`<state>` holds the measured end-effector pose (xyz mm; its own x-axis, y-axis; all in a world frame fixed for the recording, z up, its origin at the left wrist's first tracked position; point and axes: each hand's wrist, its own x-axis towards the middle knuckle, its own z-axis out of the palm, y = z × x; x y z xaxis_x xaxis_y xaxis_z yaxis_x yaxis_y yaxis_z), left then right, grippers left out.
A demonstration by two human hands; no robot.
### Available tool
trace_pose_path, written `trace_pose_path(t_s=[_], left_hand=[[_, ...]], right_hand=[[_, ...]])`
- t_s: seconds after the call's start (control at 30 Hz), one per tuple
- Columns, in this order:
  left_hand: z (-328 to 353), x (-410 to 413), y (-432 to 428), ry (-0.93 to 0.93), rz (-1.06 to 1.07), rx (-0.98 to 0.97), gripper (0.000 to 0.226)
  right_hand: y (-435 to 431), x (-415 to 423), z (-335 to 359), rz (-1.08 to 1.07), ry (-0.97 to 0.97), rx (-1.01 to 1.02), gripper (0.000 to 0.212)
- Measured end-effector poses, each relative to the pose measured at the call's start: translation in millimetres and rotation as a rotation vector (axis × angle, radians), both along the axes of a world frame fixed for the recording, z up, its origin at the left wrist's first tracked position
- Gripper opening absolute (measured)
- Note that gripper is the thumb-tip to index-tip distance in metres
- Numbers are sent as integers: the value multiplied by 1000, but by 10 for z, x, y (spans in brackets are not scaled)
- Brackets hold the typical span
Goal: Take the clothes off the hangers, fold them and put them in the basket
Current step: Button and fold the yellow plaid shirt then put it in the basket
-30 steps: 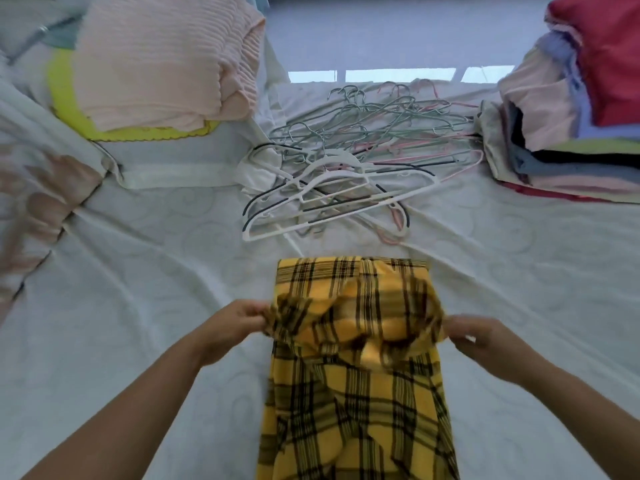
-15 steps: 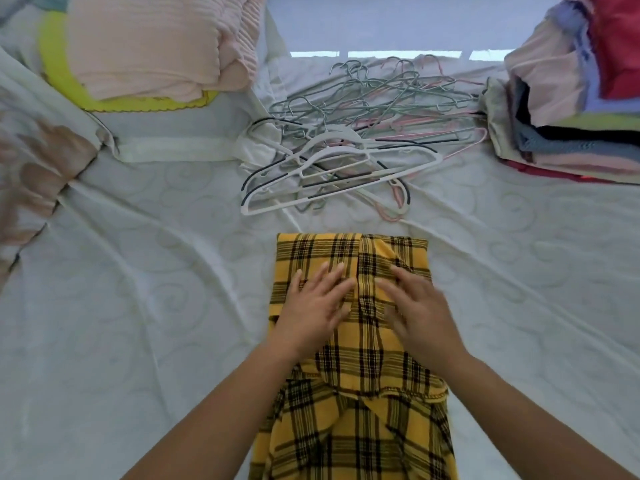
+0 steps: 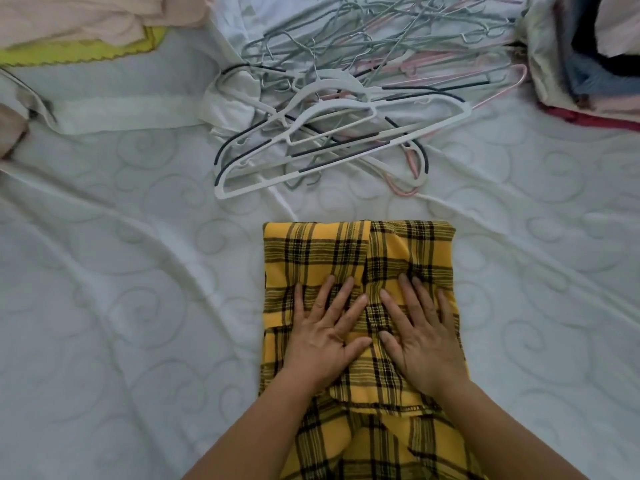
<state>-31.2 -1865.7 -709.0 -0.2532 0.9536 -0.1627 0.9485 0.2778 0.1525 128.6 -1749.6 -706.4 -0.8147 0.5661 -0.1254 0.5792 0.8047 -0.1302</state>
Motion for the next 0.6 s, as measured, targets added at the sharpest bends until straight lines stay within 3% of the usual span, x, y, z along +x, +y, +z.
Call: trace_pose_path(t_s=[0.2,0.3,0.37,0.43,0.47,0.53,0.6], left_hand=[[126,46,-587,-108,61,29,56],[207,240,-1239,-356,452,104,61],[304,524,-1550,-480,885,235,76],[564,767,-1628,-775,1338,287,62],[635,865,-1686,-933,1457,237,48],[695,967,-1852,-1096,1477,74,38],[645,1015,-2030,-1205,1419,-89,72]], right_hand=[[-3,95,144,-1,-17,-56,59],[-207,429,168,-107,28,-131,60],[-507,747,251,-334,153,-263,69],[-816,974,387,-631,286,-435,76],[-952,1062,468,-762,309,-541,73],[-1156,1227,613,-975,275,-804,66],[-1257,1388,698,-1040,177,-1042,62]])
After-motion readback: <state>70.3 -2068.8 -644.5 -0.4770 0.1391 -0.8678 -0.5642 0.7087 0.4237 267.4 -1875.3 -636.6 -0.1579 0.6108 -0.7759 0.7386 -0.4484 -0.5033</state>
